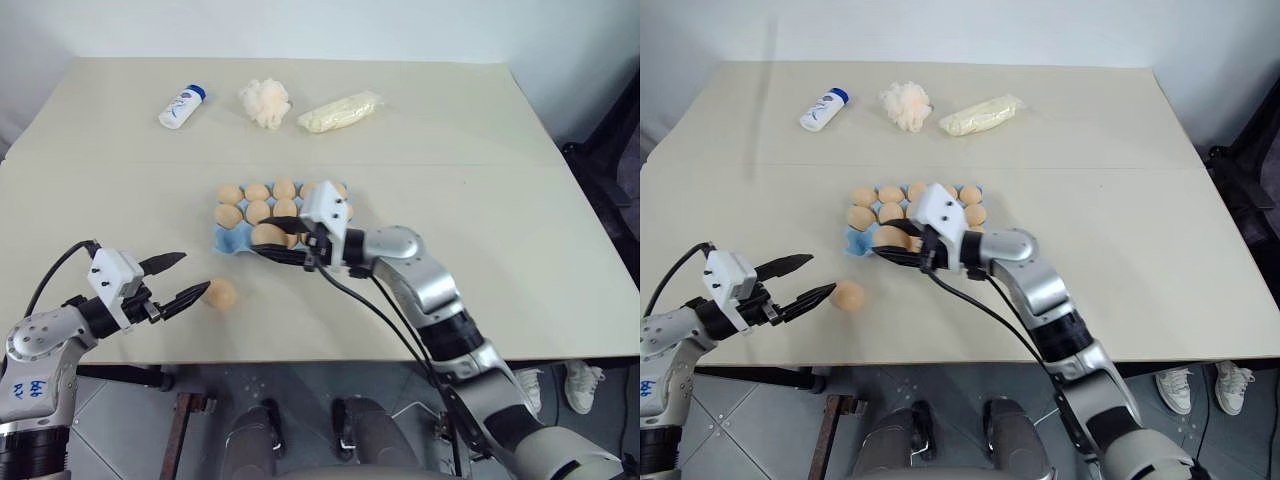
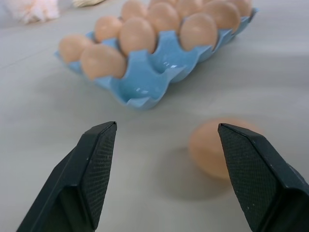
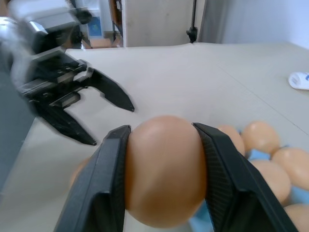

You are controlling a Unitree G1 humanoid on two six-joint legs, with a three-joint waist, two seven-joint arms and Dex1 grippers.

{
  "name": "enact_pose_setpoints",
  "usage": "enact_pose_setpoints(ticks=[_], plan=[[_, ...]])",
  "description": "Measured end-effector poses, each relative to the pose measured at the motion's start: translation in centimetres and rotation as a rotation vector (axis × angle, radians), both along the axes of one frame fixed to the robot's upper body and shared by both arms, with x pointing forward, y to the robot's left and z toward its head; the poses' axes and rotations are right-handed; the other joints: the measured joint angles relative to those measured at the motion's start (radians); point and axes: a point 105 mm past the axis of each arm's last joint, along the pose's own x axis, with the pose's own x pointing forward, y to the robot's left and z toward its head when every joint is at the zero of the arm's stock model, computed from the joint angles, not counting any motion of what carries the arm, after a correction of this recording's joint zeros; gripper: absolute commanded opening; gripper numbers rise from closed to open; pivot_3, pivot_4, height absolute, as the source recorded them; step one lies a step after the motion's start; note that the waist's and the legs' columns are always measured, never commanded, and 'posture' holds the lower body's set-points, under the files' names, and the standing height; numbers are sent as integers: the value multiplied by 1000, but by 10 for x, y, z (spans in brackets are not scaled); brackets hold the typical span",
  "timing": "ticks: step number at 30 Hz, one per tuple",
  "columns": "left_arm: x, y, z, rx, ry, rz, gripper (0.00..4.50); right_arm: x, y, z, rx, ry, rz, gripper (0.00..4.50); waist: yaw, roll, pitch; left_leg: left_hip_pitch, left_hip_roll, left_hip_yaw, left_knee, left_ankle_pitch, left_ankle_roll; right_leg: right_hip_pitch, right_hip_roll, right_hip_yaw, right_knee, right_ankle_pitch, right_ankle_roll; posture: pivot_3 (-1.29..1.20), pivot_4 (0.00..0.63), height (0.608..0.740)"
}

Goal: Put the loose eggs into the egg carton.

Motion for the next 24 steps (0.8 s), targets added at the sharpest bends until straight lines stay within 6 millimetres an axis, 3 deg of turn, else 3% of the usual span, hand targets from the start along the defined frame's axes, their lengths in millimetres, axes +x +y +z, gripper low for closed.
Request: enact_pose_setpoints(ticks=[2, 5, 11, 13, 19, 24], plan=[[-4, 0, -2, 2, 7, 11, 3557, 9, 17, -2, -21, -5, -9, 1896, -5, 0, 0, 0, 0, 0, 0, 0, 0, 0, 0, 0, 0, 0, 0, 0, 150, 740], [-6, -4, 0, 6, 3, 10, 3557, 15, 24, -9, -42, -11, -11, 1896, -2, -1, 0, -1, 0, 0, -2, 0, 0, 0, -1, -1, -2, 0, 0, 0, 150, 740], [-9, -10, 1, 4, 2, 6, 3557, 27, 18, -22, -66, 11, -46, 4038, -11, 0, 0, -1, 0, 0, -3, 0, -1, -1, -1, -1, -2, 0, 0, 0, 150, 740], [-8, -11, 1, 3, 1, 3, 3557, 29, 12, -18, -59, -4, -49, 4433, -15, 0, 0, 0, 0, 1, -4, 0, -1, -1, -1, -1, -1, 0, 0, 0, 150, 740], [-5, -17, 3, -1, -3, -30, 3557, 20, -35, -2, -16, -95, -54, 4433, -6, 0, 0, -1, 0, 0, -6, 0, -2, -1, -1, -2, -2, 0, 0, 0, 150, 740], [4, -40, 8, 1, -14, -144, 3557, -3, -93, -18, -21, -103, -64, 4433, 12, 0, 0, 0, -1, 1, -6, 0, -1, -1, -1, -1, -4, 0, 0, 0, 150, 740]])
